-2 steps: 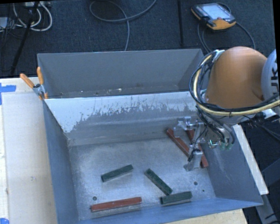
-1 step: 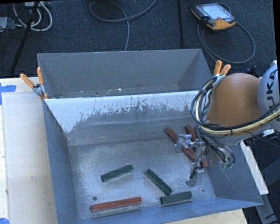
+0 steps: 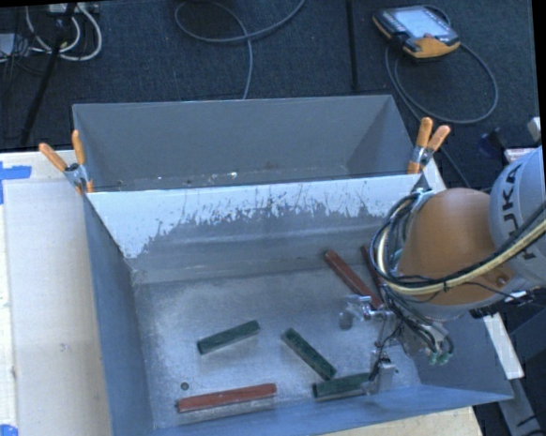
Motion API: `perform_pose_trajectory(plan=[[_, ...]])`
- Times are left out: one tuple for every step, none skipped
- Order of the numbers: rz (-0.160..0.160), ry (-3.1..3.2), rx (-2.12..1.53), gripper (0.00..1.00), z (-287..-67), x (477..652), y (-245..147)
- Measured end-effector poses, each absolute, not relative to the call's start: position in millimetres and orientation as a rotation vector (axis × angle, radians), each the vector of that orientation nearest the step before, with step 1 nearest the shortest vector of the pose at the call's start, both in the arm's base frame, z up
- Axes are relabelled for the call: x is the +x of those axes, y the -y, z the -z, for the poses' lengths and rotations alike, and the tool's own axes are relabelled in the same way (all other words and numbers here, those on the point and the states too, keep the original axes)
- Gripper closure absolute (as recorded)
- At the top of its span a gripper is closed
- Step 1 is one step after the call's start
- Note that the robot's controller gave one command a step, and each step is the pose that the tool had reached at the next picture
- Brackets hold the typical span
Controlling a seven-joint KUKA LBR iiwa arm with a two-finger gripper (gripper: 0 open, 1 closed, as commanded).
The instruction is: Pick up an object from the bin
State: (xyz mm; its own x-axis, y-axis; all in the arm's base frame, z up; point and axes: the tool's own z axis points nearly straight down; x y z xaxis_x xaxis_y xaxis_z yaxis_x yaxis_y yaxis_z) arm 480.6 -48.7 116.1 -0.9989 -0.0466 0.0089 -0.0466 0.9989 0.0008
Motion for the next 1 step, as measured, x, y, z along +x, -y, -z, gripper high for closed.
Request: perform_pose_trajectory(plan=[[0.002, 3.138, 0.033, 0.00, -87.5, 481.2, 28.1]])
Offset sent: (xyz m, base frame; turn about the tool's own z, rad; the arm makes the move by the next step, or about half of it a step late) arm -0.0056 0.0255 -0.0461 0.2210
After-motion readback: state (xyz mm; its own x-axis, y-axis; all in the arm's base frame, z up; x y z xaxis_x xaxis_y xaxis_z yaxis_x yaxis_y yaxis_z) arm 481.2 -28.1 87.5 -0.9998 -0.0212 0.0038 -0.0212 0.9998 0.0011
